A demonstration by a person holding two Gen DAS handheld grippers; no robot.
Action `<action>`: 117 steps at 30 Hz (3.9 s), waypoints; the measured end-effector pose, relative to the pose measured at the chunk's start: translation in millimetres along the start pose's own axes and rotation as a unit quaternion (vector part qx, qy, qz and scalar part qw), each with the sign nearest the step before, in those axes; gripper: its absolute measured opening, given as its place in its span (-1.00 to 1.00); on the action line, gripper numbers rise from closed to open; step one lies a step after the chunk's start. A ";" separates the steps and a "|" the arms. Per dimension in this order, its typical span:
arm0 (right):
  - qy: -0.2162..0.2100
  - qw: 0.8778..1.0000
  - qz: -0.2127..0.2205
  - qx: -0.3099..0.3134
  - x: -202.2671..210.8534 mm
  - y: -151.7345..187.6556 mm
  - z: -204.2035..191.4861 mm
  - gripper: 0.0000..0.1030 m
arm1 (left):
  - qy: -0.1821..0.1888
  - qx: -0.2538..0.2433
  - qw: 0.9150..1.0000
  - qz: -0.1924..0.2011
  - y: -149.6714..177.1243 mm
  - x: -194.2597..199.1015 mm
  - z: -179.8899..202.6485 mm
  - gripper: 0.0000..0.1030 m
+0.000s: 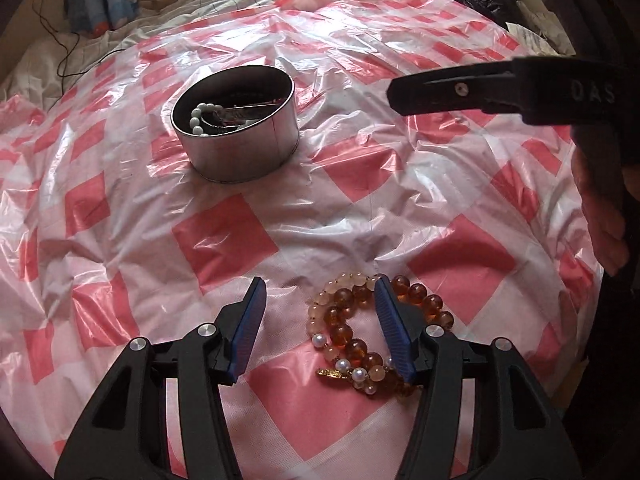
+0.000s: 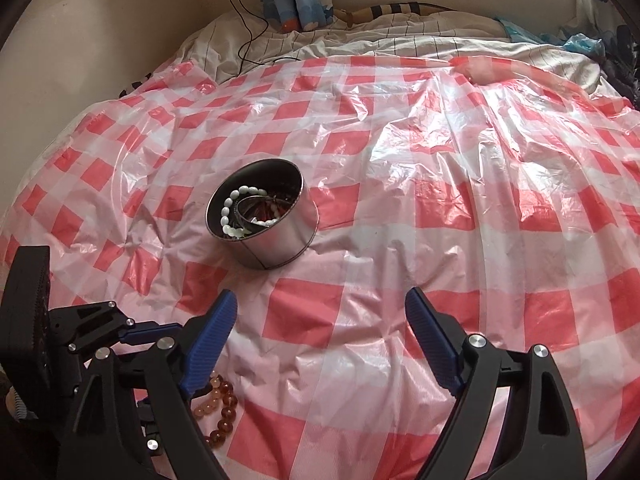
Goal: Organize jewelry
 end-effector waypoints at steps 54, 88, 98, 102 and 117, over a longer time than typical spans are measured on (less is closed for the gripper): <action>-0.013 0.978 -0.061 0.201 -19.7 65.8 -77.8 -0.55 | -0.081 0.062 0.995 0.006 9.4 10.4 -55.4 -0.86; -0.339 0.924 -0.096 -0.149 -12.6 19.0 -19.9 -0.76 | -0.032 0.091 0.989 0.111 -31.9 51.7 -44.4 -0.86; -0.356 0.914 -0.089 -0.170 -12.8 16.6 -13.3 -0.76 | -0.060 0.057 0.990 0.115 -47.5 46.4 -23.4 -0.86; -0.363 0.911 -0.089 -0.173 -12.7 16.5 -12.7 -0.76 | -0.081 0.041 0.989 0.118 -51.3 46.9 -18.6 -0.86; -0.380 0.900 -0.091 -0.194 -17.9 16.0 -3.8 -0.76 | -0.101 0.018 0.986 0.132 -62.8 48.5 -7.6 -0.86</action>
Point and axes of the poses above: each gripper's, at about its wrist camera, not at the fingertips, and x roughly against the way its jaws point, z to its right, y to its underside, the point moved 5 cm from there along -x, roughly the way its jaws point, and after that the axes turned 12 degrees about y, right-handed, at the moved point
